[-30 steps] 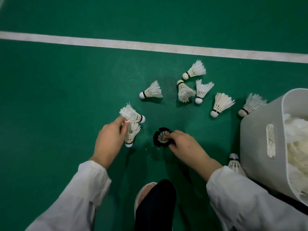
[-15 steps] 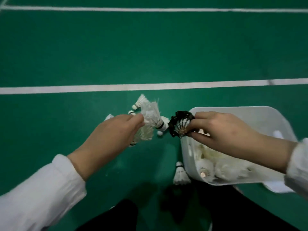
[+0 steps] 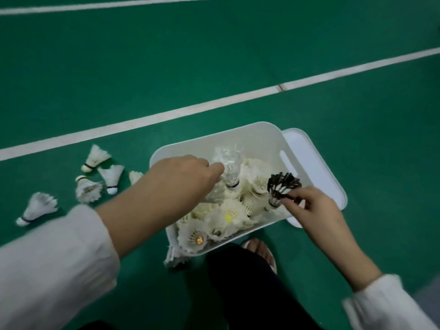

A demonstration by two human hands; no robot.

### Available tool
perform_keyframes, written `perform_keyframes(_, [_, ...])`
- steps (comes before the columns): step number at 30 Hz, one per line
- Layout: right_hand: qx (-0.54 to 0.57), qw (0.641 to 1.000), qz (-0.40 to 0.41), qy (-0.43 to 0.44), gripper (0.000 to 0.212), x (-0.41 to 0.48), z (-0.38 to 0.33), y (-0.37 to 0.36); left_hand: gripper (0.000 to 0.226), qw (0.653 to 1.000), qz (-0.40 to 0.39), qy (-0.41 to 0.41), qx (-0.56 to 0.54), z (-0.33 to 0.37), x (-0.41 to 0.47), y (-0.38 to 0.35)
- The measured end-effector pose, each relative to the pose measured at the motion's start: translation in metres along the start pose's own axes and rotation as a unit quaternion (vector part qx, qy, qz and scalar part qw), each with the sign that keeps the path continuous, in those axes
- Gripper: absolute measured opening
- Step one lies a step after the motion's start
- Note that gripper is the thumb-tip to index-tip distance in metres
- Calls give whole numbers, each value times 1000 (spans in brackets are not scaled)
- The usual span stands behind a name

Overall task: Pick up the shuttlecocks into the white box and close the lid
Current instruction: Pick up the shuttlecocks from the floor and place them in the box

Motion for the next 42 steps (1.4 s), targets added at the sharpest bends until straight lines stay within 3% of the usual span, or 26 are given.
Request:
perform_keyframes(5, [-115,990,-63,54,24,8,0,-23,32,999,-37,11,3,34,-1,-49])
perform_keyframes(9, [-197,966,-158,54,29,11,-4,-52,27,999,-48,4,2,43,8,-60])
perform_keyframes(13, [-187,954,-234,-8,33,16,-2,-75,22,999,-38,11,-8,43,17,-58])
perform_keyframes(20, [-111,971,-210,14,30,20,-12,-71,18,998,-16,35,-52,25,19,-45])
perform_keyframes(24, [-119,958,-260,2,43,9,-2,-89,25,998,-13,41,-54,16,18,-45])
perform_keyframes(26, [-118,952,-281,-4,40,6,0,-89,26,997,0,38,-69,17,17,-45])
perform_keyframes(28, [-119,949,-292,14,22,5,-5,-77,28,997,10,33,-76,19,15,-44])
perform_keyframes(29, [-120,951,-286,25,19,5,-8,-67,30,997,11,32,-75,19,14,-43])
perform_keyframes(30, [-120,957,-262,31,31,7,-10,-53,32,997,9,33,-73,18,13,-43])
perform_keyframes(32, [-90,983,-148,64,36,13,-20,-19,36,997,13,34,-75,18,13,-41])
perform_keyframes(34, [12,991,-33,125,32,13,-43,10,39,995,29,30,-88,21,13,-36])
perform_keyframes(36, [110,977,-47,179,35,4,-62,10,38,994,32,28,-102,27,16,-33])
perform_keyframes(39, [90,964,-88,235,36,-4,-71,-12,30,994,-8,35,-102,39,18,-38])
perform_keyframes(42, [70,965,-54,247,12,-1,-74,-12,31,992,-20,36,-120,44,15,-42])
Point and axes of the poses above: each hand's wrist, its own x-axis towards the middle knuckle, its own y-axis out of the back of the hand, z = x × y, the point moved 8 cm from there along x, towards the middle knuckle, and after that the axes turned 12 degrees about z, right-handed, at the moved point
